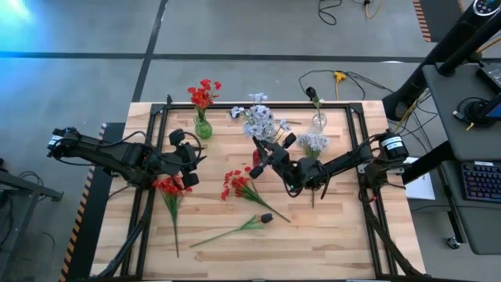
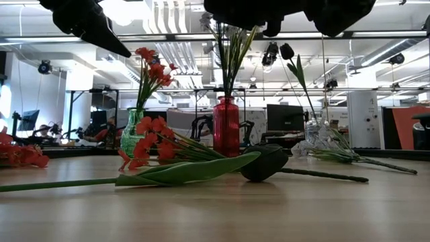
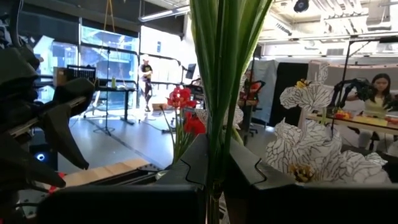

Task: Sort flowers into vase by color
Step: Put the right white flowers into the red vase

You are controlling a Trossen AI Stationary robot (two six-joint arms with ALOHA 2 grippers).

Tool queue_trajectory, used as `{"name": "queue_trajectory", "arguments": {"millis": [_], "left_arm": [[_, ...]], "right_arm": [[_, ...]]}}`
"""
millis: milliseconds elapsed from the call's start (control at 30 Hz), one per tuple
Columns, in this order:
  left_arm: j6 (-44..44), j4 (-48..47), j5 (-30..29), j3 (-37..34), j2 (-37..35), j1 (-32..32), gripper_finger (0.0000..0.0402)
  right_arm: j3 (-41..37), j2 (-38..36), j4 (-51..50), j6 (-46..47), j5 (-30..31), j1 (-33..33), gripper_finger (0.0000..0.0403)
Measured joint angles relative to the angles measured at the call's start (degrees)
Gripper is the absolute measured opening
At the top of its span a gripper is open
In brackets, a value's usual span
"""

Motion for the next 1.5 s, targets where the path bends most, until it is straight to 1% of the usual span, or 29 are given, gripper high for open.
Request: {"name": "queue_trajectory", "arguments": {"millis": [233, 800, 1000, 1500], "left_arm": [[0.0, 0.0, 0.0, 0.0, 0.0, 0.0, 0.0106], [0.0, 0.0, 0.0, 0.0, 0.0, 0.0, 0.0106], [0.0, 0.0, 0.0, 0.0, 0.0, 0.0, 0.0106], [0.0, 0.0, 0.0, 0.0, 0.0, 0.0, 0.0106]], "right_arm": [[0.0, 0.0, -2.2, 1.7, 0.5, 0.0, 0.0018], [0.0, 0.0, -2.5, 2.0, 0.5, 0.0, 0.0018], [0.0, 0.0, -5.2, 3.7, 0.5, 0.0, 0.0018], [-0.2, -0.1, -5.1, 3.5, 0.5, 0.0, 0.0018]]}}
